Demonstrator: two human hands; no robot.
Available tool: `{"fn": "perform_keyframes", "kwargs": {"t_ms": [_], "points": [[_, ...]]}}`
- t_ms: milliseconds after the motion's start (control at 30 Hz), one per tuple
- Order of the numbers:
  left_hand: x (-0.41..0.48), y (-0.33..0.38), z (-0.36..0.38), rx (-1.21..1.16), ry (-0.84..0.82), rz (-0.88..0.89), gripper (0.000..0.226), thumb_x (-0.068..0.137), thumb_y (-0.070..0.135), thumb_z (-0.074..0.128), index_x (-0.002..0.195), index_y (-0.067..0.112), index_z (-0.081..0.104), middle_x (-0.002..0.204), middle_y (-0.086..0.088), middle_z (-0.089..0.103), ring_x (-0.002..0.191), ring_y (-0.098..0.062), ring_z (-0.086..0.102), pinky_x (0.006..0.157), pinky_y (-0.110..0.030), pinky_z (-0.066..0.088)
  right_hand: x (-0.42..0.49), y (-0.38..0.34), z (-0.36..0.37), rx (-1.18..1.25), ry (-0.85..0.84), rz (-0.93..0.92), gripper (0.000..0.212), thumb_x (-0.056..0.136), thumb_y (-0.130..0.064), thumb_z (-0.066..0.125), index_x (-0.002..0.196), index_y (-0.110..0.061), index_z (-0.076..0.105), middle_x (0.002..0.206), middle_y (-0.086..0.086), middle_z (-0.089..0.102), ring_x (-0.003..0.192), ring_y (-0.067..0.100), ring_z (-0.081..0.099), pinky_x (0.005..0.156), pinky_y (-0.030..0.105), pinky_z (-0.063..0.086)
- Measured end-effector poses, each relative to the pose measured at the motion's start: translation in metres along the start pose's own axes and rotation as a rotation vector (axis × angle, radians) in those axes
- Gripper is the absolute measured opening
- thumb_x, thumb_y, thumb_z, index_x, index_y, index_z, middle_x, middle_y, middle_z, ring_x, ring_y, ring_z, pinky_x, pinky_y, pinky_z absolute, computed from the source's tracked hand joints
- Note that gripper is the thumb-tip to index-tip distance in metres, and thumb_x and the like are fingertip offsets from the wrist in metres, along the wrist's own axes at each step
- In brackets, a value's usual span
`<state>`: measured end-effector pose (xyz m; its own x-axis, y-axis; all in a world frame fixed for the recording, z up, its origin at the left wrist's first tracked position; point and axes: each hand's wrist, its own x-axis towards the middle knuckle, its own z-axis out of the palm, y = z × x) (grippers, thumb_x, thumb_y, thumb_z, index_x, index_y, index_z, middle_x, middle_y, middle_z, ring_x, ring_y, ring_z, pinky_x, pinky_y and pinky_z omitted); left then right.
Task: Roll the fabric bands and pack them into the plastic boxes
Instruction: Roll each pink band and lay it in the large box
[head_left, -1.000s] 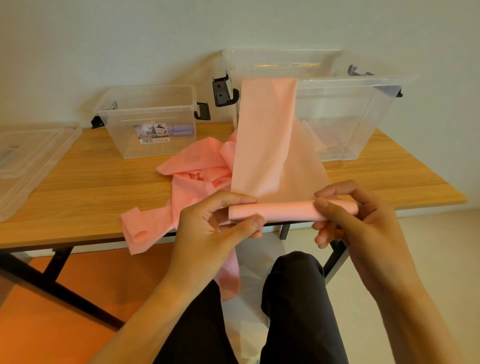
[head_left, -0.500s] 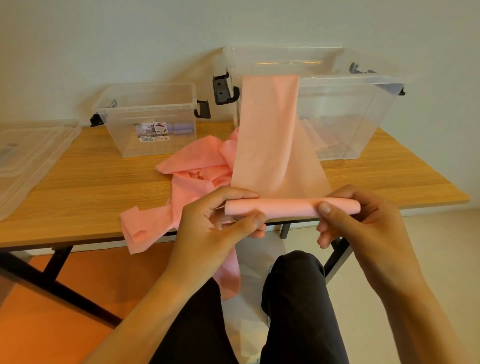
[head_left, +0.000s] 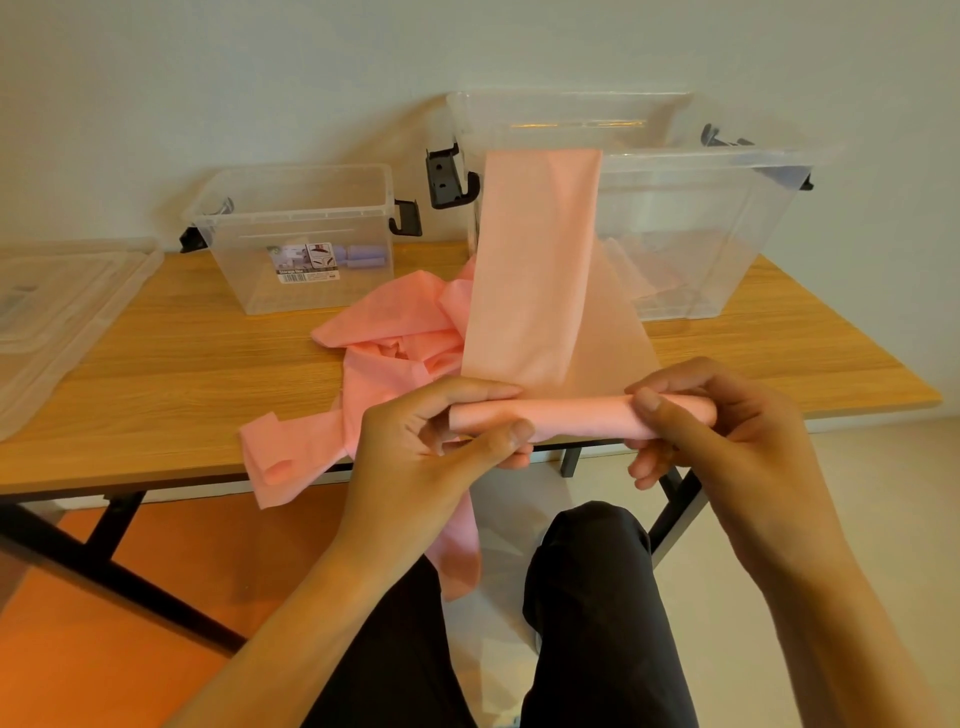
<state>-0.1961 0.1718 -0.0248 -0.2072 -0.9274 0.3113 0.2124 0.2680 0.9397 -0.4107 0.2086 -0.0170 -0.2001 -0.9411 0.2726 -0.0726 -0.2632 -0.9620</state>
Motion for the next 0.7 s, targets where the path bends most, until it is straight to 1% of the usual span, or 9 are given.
{"fn": "perform_keyframes", "kwargs": {"t_ms": [100, 200, 267, 300, 367, 433, 533, 633, 700], "points": [[0.0005, 0.0003, 0.0006, 0.000, -0.007, 0.008, 0.029, 0.072, 0.001, 0.077, 0.099, 0.010, 0.075, 0.094, -0.004, 0.077, 0.079, -0.027, 0.076, 0.068, -0.025, 0.060, -0.0008, -0.0011, -0.0010, -0.007, -0.011, 0.000, 0.021, 0.084, -0.022, 0.067, 0.095, -0.005, 0.073, 0.066, 0.019, 0.066, 0.046, 0.028, 0.061, 0.049, 0.028, 0.054], [0.0007, 0.0000, -0.0003, 0.013, 0.005, 0.029, 0.029, 0.072, 0.001, 0.078, 0.099, 0.011, 0.075, 0.092, -0.005, 0.077, 0.074, -0.026, 0.076, 0.067, -0.024, 0.059, -0.0020, -0.0022, -0.0029, 0.037, -0.078, 0.009, 0.023, 0.076, -0.016, 0.075, 0.099, -0.012, 0.075, 0.074, 0.018, 0.069, 0.054, 0.031, 0.065, 0.053, 0.031, 0.056], [0.0007, -0.0004, -0.0009, 0.029, 0.016, 0.048, 0.029, 0.071, 0.001, 0.079, 0.099, 0.010, 0.074, 0.090, -0.007, 0.077, 0.072, -0.025, 0.075, 0.066, -0.025, 0.060, -0.0021, -0.0018, -0.0040, 0.032, -0.101, 0.014, 0.027, 0.072, -0.013, 0.078, 0.099, -0.012, 0.075, 0.081, 0.017, 0.072, 0.059, 0.034, 0.068, 0.055, 0.033, 0.058], [0.0009, -0.0006, -0.0011, 0.039, 0.019, 0.056, 0.029, 0.071, 0.002, 0.079, 0.099, 0.010, 0.074, 0.090, -0.007, 0.076, 0.070, -0.025, 0.075, 0.066, -0.026, 0.060, -0.0020, -0.0017, -0.0041, 0.028, -0.099, 0.018, 0.027, 0.072, -0.013, 0.078, 0.099, -0.010, 0.075, 0.080, 0.018, 0.071, 0.059, 0.034, 0.068, 0.056, 0.033, 0.059], [0.0009, 0.0000, -0.0012, 0.051, 0.024, 0.070, 0.029, 0.071, 0.002, 0.079, 0.099, 0.010, 0.074, 0.090, -0.007, 0.076, 0.069, -0.024, 0.075, 0.066, -0.027, 0.060, -0.0022, -0.0021, -0.0037, 0.017, -0.094, 0.024, 0.026, 0.074, -0.018, 0.076, 0.097, -0.006, 0.074, 0.073, 0.021, 0.070, 0.056, 0.034, 0.068, 0.055, 0.031, 0.059], [0.0015, 0.0007, -0.0011, 0.053, 0.036, 0.076, 0.030, 0.070, 0.002, 0.079, 0.099, 0.010, 0.074, 0.091, -0.009, 0.076, 0.067, -0.023, 0.074, 0.064, -0.026, 0.060, -0.0025, -0.0025, -0.0033, -0.001, -0.081, 0.015, 0.023, 0.077, -0.019, 0.073, 0.093, -0.003, 0.072, 0.066, 0.021, 0.067, 0.050, 0.032, 0.065, 0.051, 0.029, 0.056], [0.0028, 0.0027, -0.0003, 0.042, 0.057, 0.065, 0.031, 0.069, 0.003, 0.079, 0.099, 0.008, 0.074, 0.090, -0.010, 0.076, 0.066, -0.022, 0.074, 0.064, -0.024, 0.059, -0.0023, -0.0029, -0.0030, -0.015, -0.060, -0.008, 0.017, 0.081, -0.021, 0.070, 0.084, -0.004, 0.069, 0.059, 0.017, 0.064, 0.044, 0.029, 0.061, 0.048, 0.025, 0.051], [0.0036, 0.0043, -0.0002, 0.024, 0.076, 0.065, 0.031, 0.072, 0.007, 0.075, 0.103, 0.007, 0.073, 0.084, -0.005, 0.076, 0.065, -0.019, 0.073, 0.065, -0.024, 0.059, -0.0020, -0.0037, -0.0039, -0.002, -0.064, -0.032, 0.016, 0.081, -0.022, 0.069, 0.082, -0.006, 0.069, 0.059, 0.016, 0.064, 0.046, 0.029, 0.061, 0.050, 0.023, 0.051], [0.0042, 0.0047, -0.0004, 0.028, 0.086, 0.068, 0.030, 0.075, 0.009, 0.073, 0.104, 0.007, 0.072, 0.083, 0.001, 0.077, 0.065, -0.018, 0.073, 0.065, -0.024, 0.059, -0.0021, -0.0038, -0.0059, 0.007, -0.075, -0.038, 0.016, 0.081, -0.021, 0.070, 0.082, -0.006, 0.070, 0.064, 0.017, 0.065, 0.050, 0.029, 0.063, 0.053, 0.025, 0.053]]}}
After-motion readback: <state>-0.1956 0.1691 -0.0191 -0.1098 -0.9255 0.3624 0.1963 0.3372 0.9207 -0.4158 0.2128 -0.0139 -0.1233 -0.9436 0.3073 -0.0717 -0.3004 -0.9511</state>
